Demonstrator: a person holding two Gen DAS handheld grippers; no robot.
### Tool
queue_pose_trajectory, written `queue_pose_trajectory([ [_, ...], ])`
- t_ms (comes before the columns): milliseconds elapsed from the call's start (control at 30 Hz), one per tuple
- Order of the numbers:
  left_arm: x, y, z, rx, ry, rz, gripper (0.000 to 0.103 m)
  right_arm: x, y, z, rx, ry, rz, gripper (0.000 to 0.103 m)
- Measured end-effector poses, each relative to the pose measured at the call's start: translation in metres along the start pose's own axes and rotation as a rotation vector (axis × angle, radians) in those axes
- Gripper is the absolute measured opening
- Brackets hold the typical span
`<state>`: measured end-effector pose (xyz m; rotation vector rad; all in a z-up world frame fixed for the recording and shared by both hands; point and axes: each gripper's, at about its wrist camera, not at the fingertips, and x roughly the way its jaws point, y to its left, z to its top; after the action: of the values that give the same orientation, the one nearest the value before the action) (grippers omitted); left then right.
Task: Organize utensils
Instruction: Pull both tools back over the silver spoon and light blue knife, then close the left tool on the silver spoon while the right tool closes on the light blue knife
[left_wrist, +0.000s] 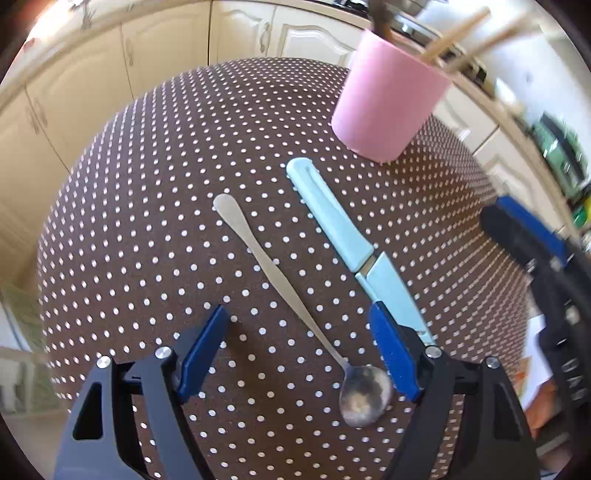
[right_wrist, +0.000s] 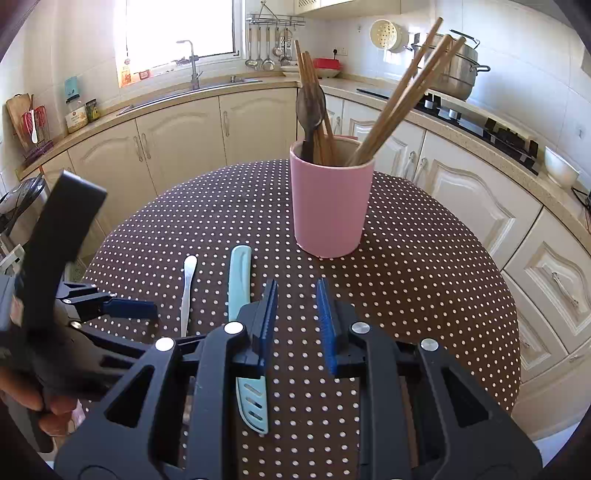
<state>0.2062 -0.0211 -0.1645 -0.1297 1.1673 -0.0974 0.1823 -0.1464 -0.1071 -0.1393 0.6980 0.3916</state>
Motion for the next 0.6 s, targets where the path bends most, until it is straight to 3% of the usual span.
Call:
queue_pose_trajectory([
  [133, 0.008, -0.02, -0.009, 0.091, -0.021, 0.11, 0.077, -0.002, -0.003, 0.0, 0.007, 0.004, 0.015, 0.023],
  [200, 0.01, -0.025, -0.013, 0.134, -0.037, 0.128, 0.074, 0.0, -0.005, 0.0, 0.011, 0.015, 0.017, 0.023],
  [233, 0.009, -0.025, -0.013, 0.141, -0.04, 0.126, 0.064, 0.0, -0.006, 0.001, 0.012, 0.02, 0.018, 0.023],
  [267, 0.007, -0.025, -0.014, 0.142, -0.042, 0.125, 0.047, 0.002, -0.006, 0.001, 0.014, 0.03, 0.022, 0.023],
  [367, 0.002, -0.012, -0.015, 0.141, -0.038, 0.106, 0.018, 0.012, -0.005, 0.004, 0.007, 0.065, -0.014, 0.023],
  [600, -0.003, 0.028, 0.001, 0.085, -0.04, -0.026, 0.006, 0.043, 0.004, 0.012, -0.007, 0.188, 0.031, 0.023],
])
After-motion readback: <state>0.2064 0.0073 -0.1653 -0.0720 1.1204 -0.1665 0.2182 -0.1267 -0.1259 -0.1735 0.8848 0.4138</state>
